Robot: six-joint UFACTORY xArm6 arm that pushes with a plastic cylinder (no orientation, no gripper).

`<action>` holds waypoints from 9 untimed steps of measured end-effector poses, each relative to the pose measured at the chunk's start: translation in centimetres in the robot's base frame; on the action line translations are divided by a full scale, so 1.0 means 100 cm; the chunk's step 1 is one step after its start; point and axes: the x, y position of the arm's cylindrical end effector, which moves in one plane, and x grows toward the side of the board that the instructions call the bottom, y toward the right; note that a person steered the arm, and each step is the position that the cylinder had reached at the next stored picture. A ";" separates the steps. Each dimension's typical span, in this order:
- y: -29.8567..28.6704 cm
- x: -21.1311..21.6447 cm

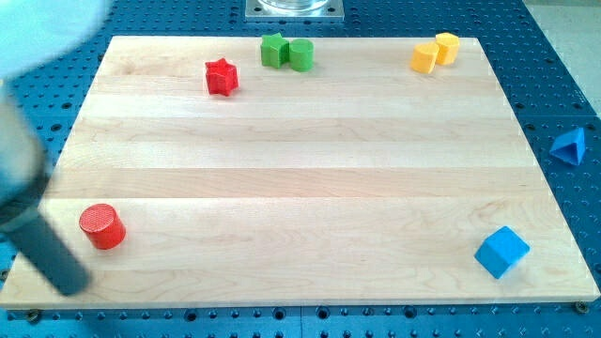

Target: Drag the red circle below the heart

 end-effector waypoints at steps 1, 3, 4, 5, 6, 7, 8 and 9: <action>0.047 -0.065; 0.278 -0.139; 0.218 -0.135; 0.218 -0.089; 0.267 -0.081; 0.302 -0.133; 0.272 -0.157; 0.318 -0.174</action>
